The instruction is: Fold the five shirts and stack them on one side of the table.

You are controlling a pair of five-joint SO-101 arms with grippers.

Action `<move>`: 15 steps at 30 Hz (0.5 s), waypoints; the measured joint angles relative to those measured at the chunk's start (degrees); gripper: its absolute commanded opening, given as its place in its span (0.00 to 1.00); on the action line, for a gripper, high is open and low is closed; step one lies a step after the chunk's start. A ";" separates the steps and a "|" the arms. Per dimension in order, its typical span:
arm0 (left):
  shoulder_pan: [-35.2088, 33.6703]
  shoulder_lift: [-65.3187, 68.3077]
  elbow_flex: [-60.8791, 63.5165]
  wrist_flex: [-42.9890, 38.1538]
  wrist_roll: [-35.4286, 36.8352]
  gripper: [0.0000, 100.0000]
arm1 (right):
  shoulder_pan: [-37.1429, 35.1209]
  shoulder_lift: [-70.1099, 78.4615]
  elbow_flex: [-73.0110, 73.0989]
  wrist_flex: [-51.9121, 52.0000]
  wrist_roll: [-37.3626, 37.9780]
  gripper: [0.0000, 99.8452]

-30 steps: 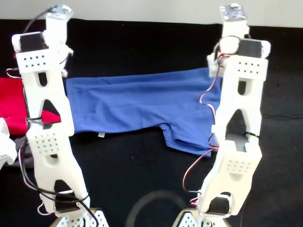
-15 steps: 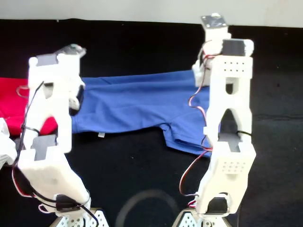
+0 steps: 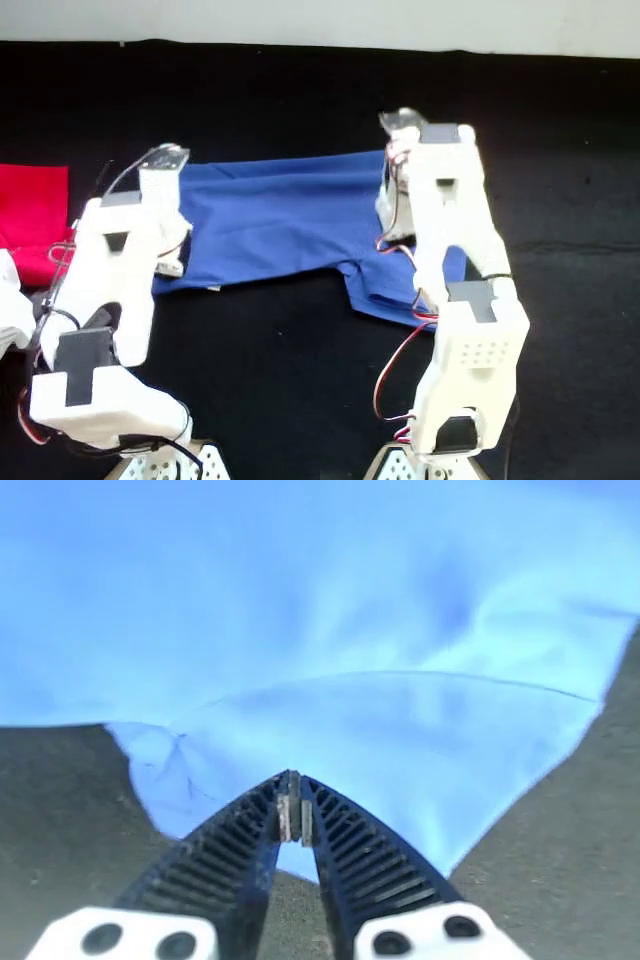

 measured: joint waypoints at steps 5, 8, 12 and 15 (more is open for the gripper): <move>-3.69 1.67 0.26 -4.40 -2.55 0.01 | 0.00 -7.82 16.09 -12.75 0.00 0.01; -3.87 1.67 0.35 -5.10 -2.73 0.01 | 0.00 -12.75 26.64 -22.07 -0.09 0.01; -3.87 1.67 0.44 -5.19 -2.73 0.01 | 0.00 -15.03 36.66 -32.35 -0.09 0.01; -3.87 1.67 0.70 -5.19 -2.73 0.01 | 0.09 -16.26 39.21 -34.55 -0.18 0.01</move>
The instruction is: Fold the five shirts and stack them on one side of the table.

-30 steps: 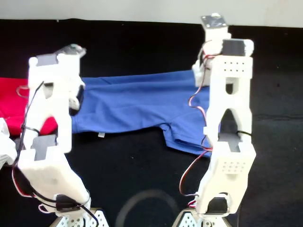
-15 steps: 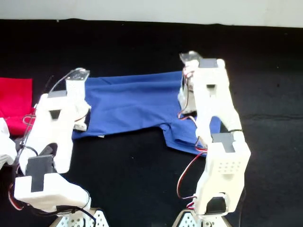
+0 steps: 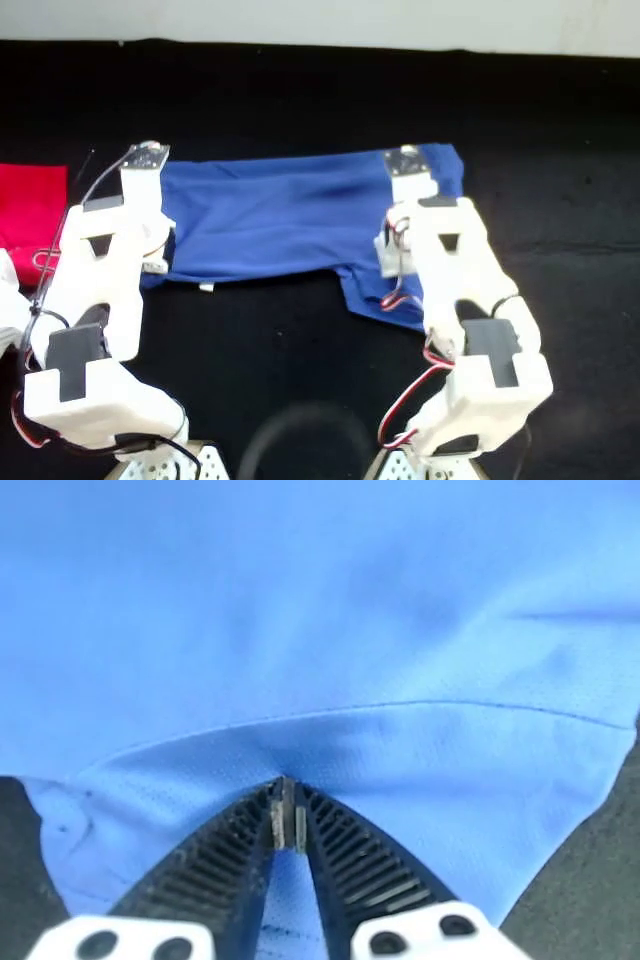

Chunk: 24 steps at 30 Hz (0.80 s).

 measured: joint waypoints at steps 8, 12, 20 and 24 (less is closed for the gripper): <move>0.00 -0.53 3.34 -3.96 0.00 0.01 | -1.67 -8.97 0.70 6.95 0.00 0.01; 0.18 -0.44 5.36 -7.91 0.00 0.01 | -5.63 -13.89 2.99 9.85 0.70 0.11; 1.41 -0.44 6.24 -8.88 0.00 0.01 | -10.46 -11.16 6.33 8.18 5.27 0.13; 1.41 -0.44 6.33 -9.32 0.00 0.01 | -10.37 -8.26 6.33 7.56 5.27 0.06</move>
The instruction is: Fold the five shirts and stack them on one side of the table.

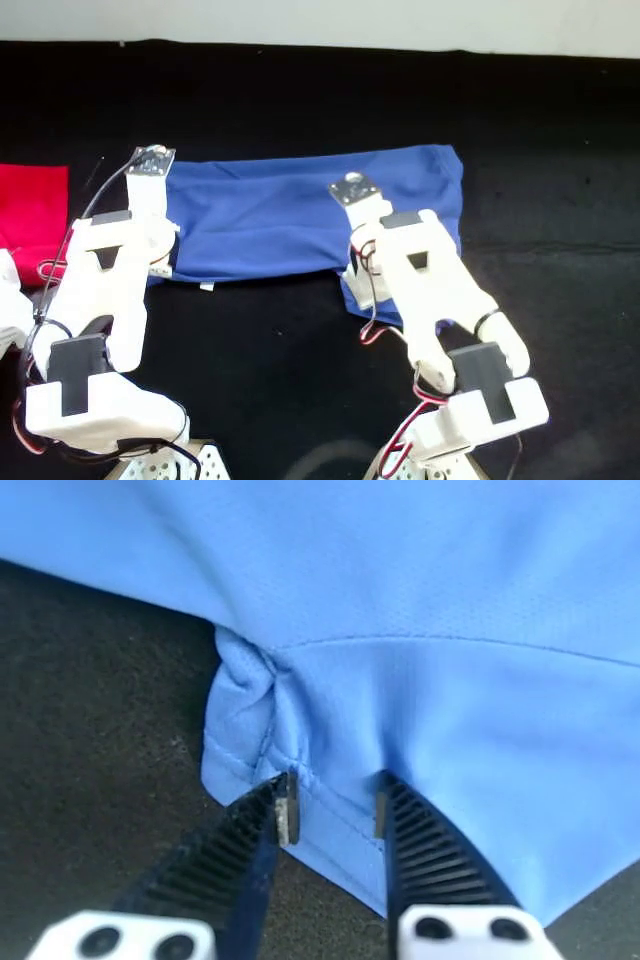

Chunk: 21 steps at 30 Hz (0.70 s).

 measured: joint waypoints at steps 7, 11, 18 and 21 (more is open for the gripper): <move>0.00 0.00 0.35 -0.62 0.00 0.01 | -0.09 -3.87 -0.09 0.26 0.09 0.03; 0.00 0.00 0.35 -0.62 0.00 0.01 | -0.18 -8.70 -0.09 0.26 0.09 0.03; 0.00 0.00 0.35 -0.62 0.00 0.01 | -0.35 -9.23 -0.09 1.67 0.18 0.12; 0.00 0.00 0.35 -0.62 0.00 0.01 | -1.49 -9.76 -0.09 2.99 0.18 0.13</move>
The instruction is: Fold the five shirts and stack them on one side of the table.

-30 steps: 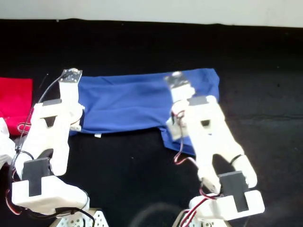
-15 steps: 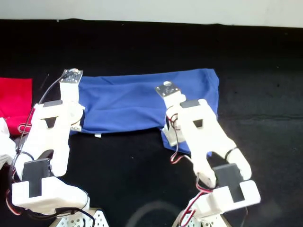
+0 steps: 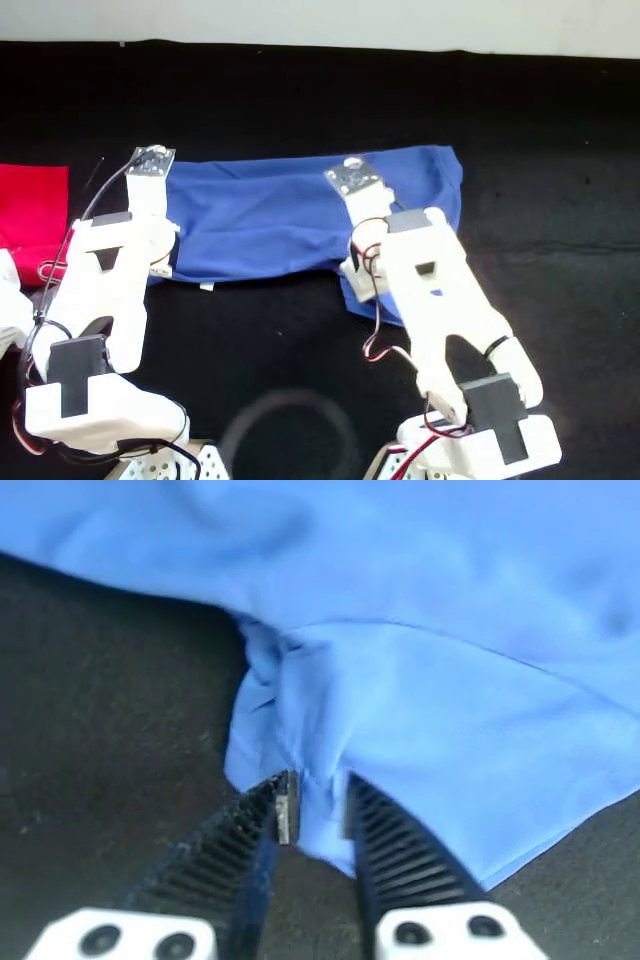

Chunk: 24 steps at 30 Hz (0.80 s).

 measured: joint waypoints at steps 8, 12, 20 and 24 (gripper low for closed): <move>0.00 0.00 0.00 0.00 0.00 0.01 | 2.81 0.00 0.09 0.97 0.09 0.07; 0.00 0.00 0.00 0.00 0.00 0.01 | 10.37 0.00 0.09 -2.37 0.09 0.01; 0.00 0.00 0.00 0.00 0.00 0.01 | 17.05 7.82 0.09 -8.79 0.09 0.01; 0.00 0.00 0.00 0.00 0.00 0.01 | 18.20 12.13 -0.70 -8.97 0.09 0.01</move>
